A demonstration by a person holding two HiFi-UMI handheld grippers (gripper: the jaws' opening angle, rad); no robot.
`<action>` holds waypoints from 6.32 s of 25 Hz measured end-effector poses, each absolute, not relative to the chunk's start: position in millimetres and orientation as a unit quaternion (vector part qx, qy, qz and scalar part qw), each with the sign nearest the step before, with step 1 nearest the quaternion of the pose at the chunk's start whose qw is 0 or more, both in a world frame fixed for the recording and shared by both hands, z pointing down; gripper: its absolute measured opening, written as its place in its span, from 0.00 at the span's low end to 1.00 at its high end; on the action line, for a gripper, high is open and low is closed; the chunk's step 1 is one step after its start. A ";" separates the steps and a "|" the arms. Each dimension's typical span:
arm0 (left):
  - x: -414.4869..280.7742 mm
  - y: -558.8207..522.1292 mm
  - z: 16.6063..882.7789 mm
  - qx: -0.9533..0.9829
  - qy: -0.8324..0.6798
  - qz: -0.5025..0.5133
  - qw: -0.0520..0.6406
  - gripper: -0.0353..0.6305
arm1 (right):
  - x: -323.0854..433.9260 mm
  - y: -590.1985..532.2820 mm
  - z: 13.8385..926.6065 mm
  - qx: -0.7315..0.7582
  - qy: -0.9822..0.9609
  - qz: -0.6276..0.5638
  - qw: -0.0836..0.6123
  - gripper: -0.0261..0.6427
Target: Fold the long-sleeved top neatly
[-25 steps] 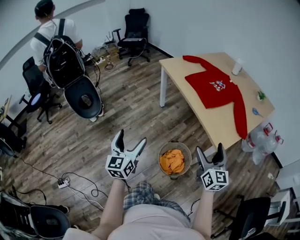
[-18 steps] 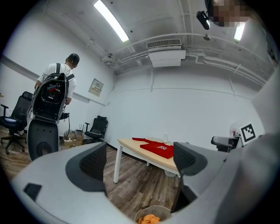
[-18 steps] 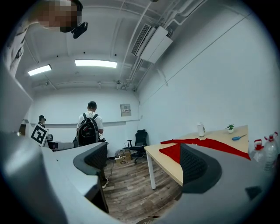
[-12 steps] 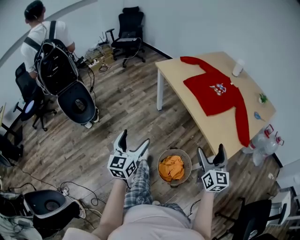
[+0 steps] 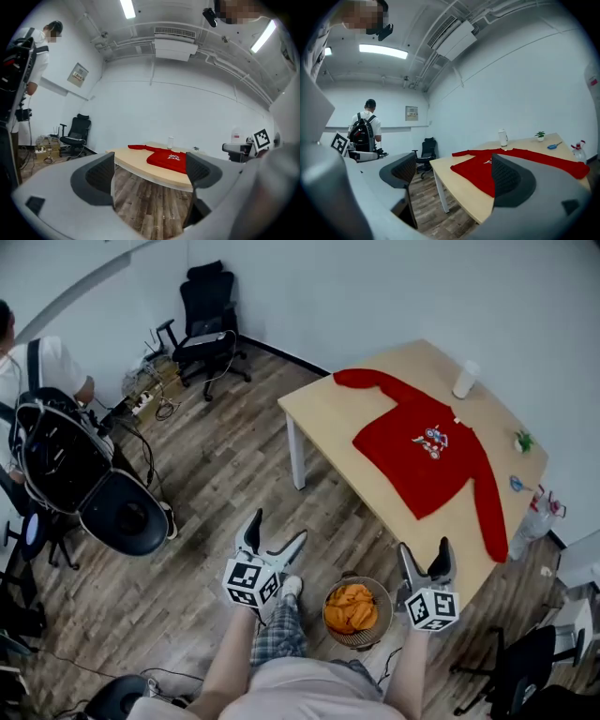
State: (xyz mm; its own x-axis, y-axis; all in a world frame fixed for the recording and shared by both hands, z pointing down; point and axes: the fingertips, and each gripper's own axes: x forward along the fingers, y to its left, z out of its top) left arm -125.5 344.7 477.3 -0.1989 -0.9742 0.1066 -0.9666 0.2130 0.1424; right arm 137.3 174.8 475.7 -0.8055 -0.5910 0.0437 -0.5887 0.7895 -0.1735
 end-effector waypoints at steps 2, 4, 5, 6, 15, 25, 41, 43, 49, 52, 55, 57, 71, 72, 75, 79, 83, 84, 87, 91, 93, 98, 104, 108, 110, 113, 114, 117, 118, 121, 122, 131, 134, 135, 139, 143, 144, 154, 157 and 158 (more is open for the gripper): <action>-157.0 310.0 474.9 0.646 -0.758 -0.012 0.089 0.74 | 110.6 152.6 473.1 -0.334 0.938 -0.095 0.009 0.77; -183.7 274.9 470.2 0.664 -0.742 -0.009 0.087 0.74 | 88.0 132.0 471.3 -0.355 0.930 -0.098 0.011 0.77; -194.1 258.0 467.6 0.674 -0.734 -0.009 0.085 0.74 | 79.1 123.1 470.7 -0.365 0.926 -0.099 0.012 0.77; -202.7 241.7 465.5 0.684 -0.724 -0.007 0.084 0.74 | 72.2 114.9 470.4 -0.376 0.921 -0.100 0.014 0.77; -233.2 129.1 463.9 0.753 -0.654 -0.006 0.078 0.74 | 57.8 65.3 472.5 -0.460 0.880 -0.112 0.031 0.75; -227.3 48.2 479.1 0.787 -0.610 0.011 0.090 0.74 | 77.5 22.0 473.4 -0.526 0.842 -0.112 0.037 0.75; -189.3 -119.8 471.2 0.825 -0.558 0.024 0.088 0.74 | 105.9 -109.7 468.2 -0.579 0.808 -0.108 0.028 0.75; -187.8 -133.8 467.9 0.825 -0.558 0.021 0.084 0.74 | 110.3 -123.8 469.4 -0.583 0.805 -0.109 0.029 0.75; -189.1 -160.7 463.9 0.826 -0.557 0.019 0.085 0.74 | 118.8 -150.4 462.0 -0.594 0.796 -0.109 0.032 0.75; -192.7 -168.8 466.6 0.824 -0.558 0.021 0.092 0.74 | 120.6 -156.3 460.3 -0.600 0.792 -0.110 0.029 0.75; -196.3 -176.3 471.3 0.822 -0.560 0.026 0.100 0.74 | 120.3 -160.3 459.9 -0.601 0.791 -0.110 0.014 0.74; -198.4 -177.9 474.6 0.820 -0.561 0.032 0.104 0.74 | 121.6 -161.2 458.6 -0.605 0.789 -0.108 -0.003 0.73; -310.4 -201.7 488.3 0.750 -0.646 0.058 0.126 0.74 | 4.5 -254.2 431.4 -0.509 0.851 -0.112 -0.061 0.73; -320.8 -202.8 491.2 0.742 -0.655 0.059 0.132 0.74 | -8.9 -260.8 431.3 -0.498 0.857 -0.113 -0.064 0.73; -350.5 -208.0 503.9 0.717 -0.677 0.059 0.154 0.74 | -50.9 -278.0 435.0 -0.467 0.873 -0.115 -0.076 0.73; -381.6 -216.8 527.7 0.684 -0.703 0.070 0.182 0.74 | -107.1 -297.9 448.5 -0.426 0.892 -0.115 -0.098 0.73; -402.5 -228.5 547.9 0.657 -0.722 0.075 0.206 0.74 | -163.1 -314.9 463.4 -0.383 0.909 -0.112 -0.117 0.71; -406.1 -231.6 552.3 0.651 -0.725 0.075 0.212 0.74 | -176.7 -318.6 466.9 -0.372 0.914 -0.112 -0.120 0.71; -415.5 -238.7 565.4 0.634 -0.734 0.077 0.231 0.74 | -215.8 -327.6 478.6 -0.341 0.924 -0.117 -0.129 0.71; -428.7 -246.7 586.9 0.606 -0.747 0.082 0.261 0.74 | -261.6 -340.5 498.3 -0.309 0.932 -0.113 -0.152 0.71; -435.9 -248.6 597.9 0.591 -0.754 0.083 0.275 0.73 | -282.1 -346.4 509.4 -0.297 0.934 -0.111 -0.163 0.70; -449.4 -246.9 622.4 0.556 -0.766 0.091 0.310 0.66 | -319.9 -342.5 545.3 -0.265 0.937 -0.123 -0.193 0.69; -455.4 -242.6 644.5 0.533 -0.766 0.115 0.340 0.59 | -327.5 -328.1 571.5 -0.248 0.937 -0.147 -0.199 0.69; -451.2 -244.4 655.7 0.527 -0.762 0.128 0.355 0.56 | -320.7 -329.3 574.4 -0.252 0.935 -0.147 -0.199 0.69; -448.1 -246.3 660.3 0.524 -0.760 0.138 0.358 0.54 | -317.2 -329.6 575.2 -0.255 0.935 -0.147 -0.200 0.69; -442.3 -248.8 661.7 0.522 -0.757 0.145 0.366 0.46 | -314.3 -327.4 577.4 -0.256 0.933 -0.146 -0.208 0.69; -440.0 -249.4 662.3 0.521 -0.755 0.147 0.371 0.42 | -313.4 -326.7 578.7 -0.256 0.932 -0.146 -0.210 0.69; -437.3 -251.1 662.6 0.522 -0.752 0.154 0.373 0.29 | -309.8 -323.4 583.4 -0.259 0.930 -0.153 -0.213 0.68; -438.3 -251.0 661.4 0.522 -0.753 0.154 0.371 0.18 | -308.2 -322.3 585.2 -0.261 0.928 -0.156 -0.214 0.68; -443.0 -248.7 655.9 0.522 -0.756 0.143 0.369 0.10 | -302.3 -320.8 589.5 -0.266 0.925 -0.163 -0.216 0.68; -444.9 -248.2 653.4 0.523 -0.757 0.139 0.366 0.10 | -299.8 -321.1 589.9 -0.269 0.924 -0.164 -0.216 0.68; -451.8 -255.4 617.9 0.546 -0.765 0.123 0.320 0.09 | -281.2 -329.7 582.3 -0.300 0.917 -0.172 -0.200 0.68; -448.3 -261.9 594.9 0.560 -0.766 0.112 0.293 0.09 | -267.0 -334.0 576.4 -0.316 0.912 -0.175 -0.193 0.68; -446.3 -265.1 586.2 0.566 -0.766 0.111 0.283 0.09 | -261.3 -336.1 574.0 -0.323 0.910 -0.176 -0.189 0.68; -429.9 -281.5 552.4 0.595 -0.759 0.109 0.242 0.09 | -231.5 -346.0 561.4 -0.358 0.900 -0.183 -0.168 0.68; -402.5 -299.9 521.6 0.629 -0.741 0.101 0.210 0.09 | -192.9 -355.4 547.0 -0.403 0.883 -0.188 -0.148 0.68; -393.7 -304.2 515.3 0.639 -0.736 0.098 0.203 0.09 | -181.8 -357.2 544.2 -0.414 0.879 -0.189 -0.144 0.68; -277.0 -345.4 473.9 0.739 -0.651 0.089 0.148 0.09 | -64.2 -356.0 531.6 -0.518 0.822 -0.201 -0.122 0.67; -233.0 -354.7 466.5 0.772 -0.615 0.090 0.136 0.09 | -28.8 -349.2 529.9 -0.546 0.804 -0.206 -0.117 0.67; -217.3 -357.1 465.0 0.782 -0.602 0.090 0.133 0.09 | -16.9 -346.7 529.3 -0.555 0.798 -0.206 -0.116 0.67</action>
State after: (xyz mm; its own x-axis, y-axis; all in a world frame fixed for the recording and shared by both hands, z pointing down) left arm -217.3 -357.1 465.0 0.2593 -0.9178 0.3007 -0.9656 -0.2403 0.0991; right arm -16.9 -346.7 529.3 -0.3577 -0.8371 0.4140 -0.9328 0.2994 -0.2004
